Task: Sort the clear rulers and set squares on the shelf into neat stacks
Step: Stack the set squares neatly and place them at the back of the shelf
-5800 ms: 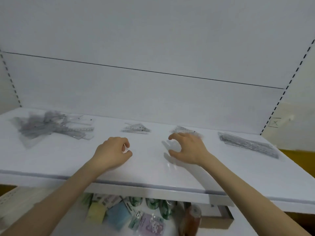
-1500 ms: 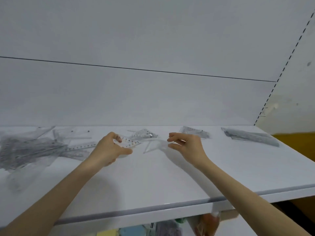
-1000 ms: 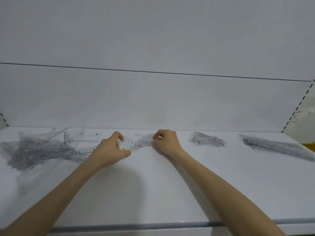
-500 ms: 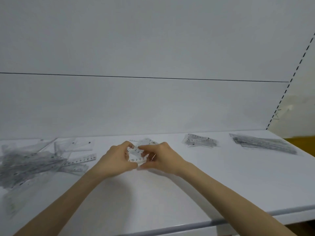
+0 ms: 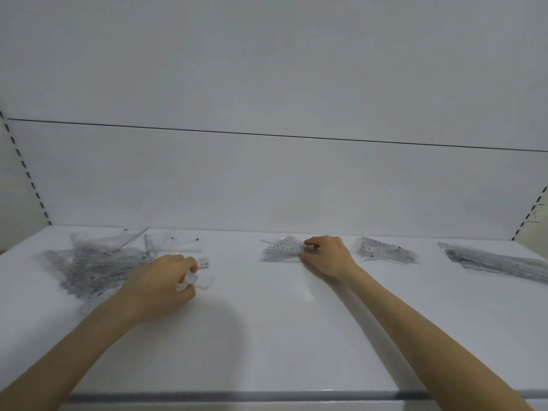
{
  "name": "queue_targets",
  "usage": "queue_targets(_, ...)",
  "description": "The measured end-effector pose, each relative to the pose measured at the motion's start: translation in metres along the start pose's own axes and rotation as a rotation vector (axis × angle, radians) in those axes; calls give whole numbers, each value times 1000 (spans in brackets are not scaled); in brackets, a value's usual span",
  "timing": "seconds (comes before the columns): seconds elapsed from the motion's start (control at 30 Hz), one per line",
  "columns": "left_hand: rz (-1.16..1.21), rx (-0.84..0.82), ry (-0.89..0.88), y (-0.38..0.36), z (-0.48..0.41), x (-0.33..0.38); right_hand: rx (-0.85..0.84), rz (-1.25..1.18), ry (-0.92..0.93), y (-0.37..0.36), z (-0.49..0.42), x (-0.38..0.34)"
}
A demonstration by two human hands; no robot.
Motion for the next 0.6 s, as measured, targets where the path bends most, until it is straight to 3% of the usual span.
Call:
queue_targets(0.1, -156, 25, -17, 4, 12, -5, -14, 56, 24, -2, 1, -4)
queue_targets(0.23, -78, 166, -90, 20, 33, -11, 73, 143, 189, 14, 15, -34)
queue_targets(0.47, -53, 130, 99, 29, 68, -50, 63, 354, 482, -5, 49, -123)
queue_targets(0.6, -40, 96, 167, 28, 88, -85, 27, 468, 546, -35, 61, -165)
Point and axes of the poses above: each hand's wrist, its own z-axis away from the middle knuckle, its own y-axis out of the back of the hand, x = y × z, the point moved 10 cm from there along -z, towards the middle knuckle, and after that the axes turned 9 degrees about -x, right-handed, at the moved point
